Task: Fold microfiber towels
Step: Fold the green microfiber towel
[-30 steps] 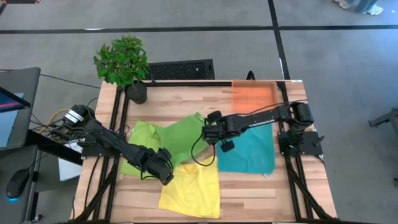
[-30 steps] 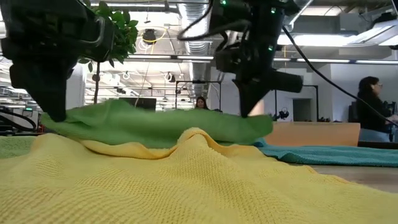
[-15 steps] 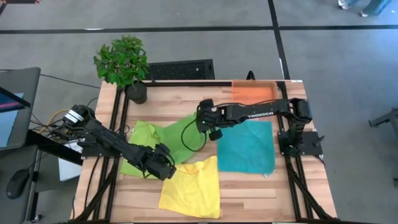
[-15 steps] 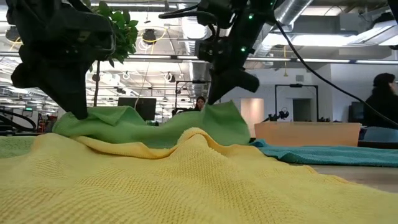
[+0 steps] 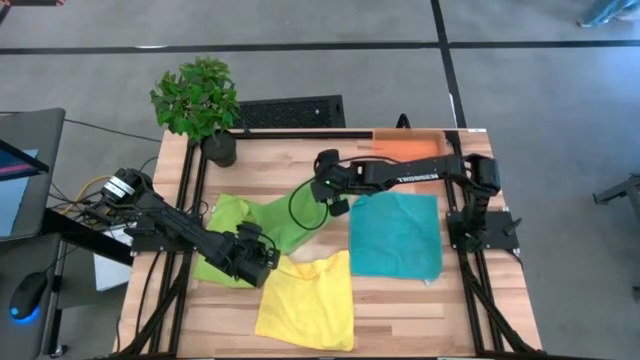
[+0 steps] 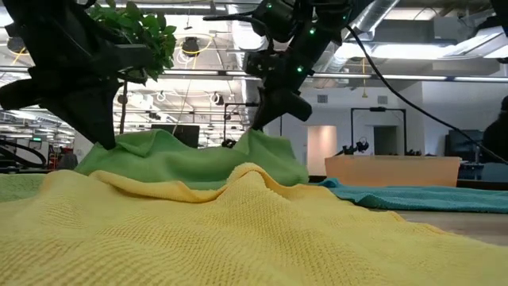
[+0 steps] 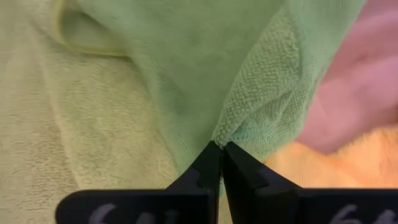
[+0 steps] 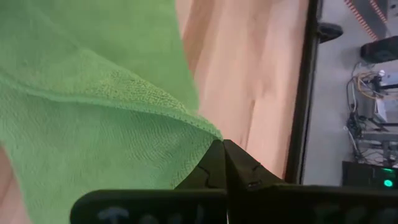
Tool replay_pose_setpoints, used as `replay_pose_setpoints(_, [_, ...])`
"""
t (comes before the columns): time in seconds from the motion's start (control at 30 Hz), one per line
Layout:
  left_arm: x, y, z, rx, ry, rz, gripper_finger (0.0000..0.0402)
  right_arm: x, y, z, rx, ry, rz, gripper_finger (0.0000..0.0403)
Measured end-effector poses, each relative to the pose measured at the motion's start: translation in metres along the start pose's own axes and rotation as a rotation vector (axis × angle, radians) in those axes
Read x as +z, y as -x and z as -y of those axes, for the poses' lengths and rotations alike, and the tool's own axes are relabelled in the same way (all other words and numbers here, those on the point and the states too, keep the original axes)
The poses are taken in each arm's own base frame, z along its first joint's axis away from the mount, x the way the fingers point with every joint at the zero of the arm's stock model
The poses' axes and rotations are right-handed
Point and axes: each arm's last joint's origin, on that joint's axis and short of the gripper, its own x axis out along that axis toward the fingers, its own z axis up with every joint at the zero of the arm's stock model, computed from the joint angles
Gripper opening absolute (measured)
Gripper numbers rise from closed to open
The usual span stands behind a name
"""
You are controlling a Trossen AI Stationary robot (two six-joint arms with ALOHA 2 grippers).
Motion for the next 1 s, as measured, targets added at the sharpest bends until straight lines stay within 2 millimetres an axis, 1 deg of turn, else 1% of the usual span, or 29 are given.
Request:
replay_pose_setpoints(0.17, [0.001,0.0,-0.004,0.037,0.063,0.015,0.0,0.001,-0.001,0.007,-0.023,-0.028,0.047,0.0005])
replay_pose_setpoints(0.47, [0.004,0.001,-0.016,0.144,0.123,0.051,0.0,-0.004,-0.003,0.013,-0.012,-0.072,0.051,0.0005])
replay_pose_setpoints(0.6, [0.004,0.001,-0.016,0.148,0.13,0.054,0.0,-0.004,-0.004,0.013,-0.008,-0.103,0.053,0.0007])
replay_pose_setpoints(0.7, [0.005,0.001,-0.016,0.135,0.123,0.087,0.0,-0.004,-0.003,0.012,-0.006,-0.102,0.054,0.0016])
replay_pose_setpoints(0.83, [0.007,0.001,-0.015,0.125,0.141,0.127,0.0006,-0.004,-0.003,0.012,-0.002,-0.095,0.05,0.0038])
replay_pose_setpoints(1.0, [0.013,-0.002,-0.015,0.14,0.155,0.13,0.0035,-0.005,-0.004,0.011,0.003,-0.091,0.042,0.007])
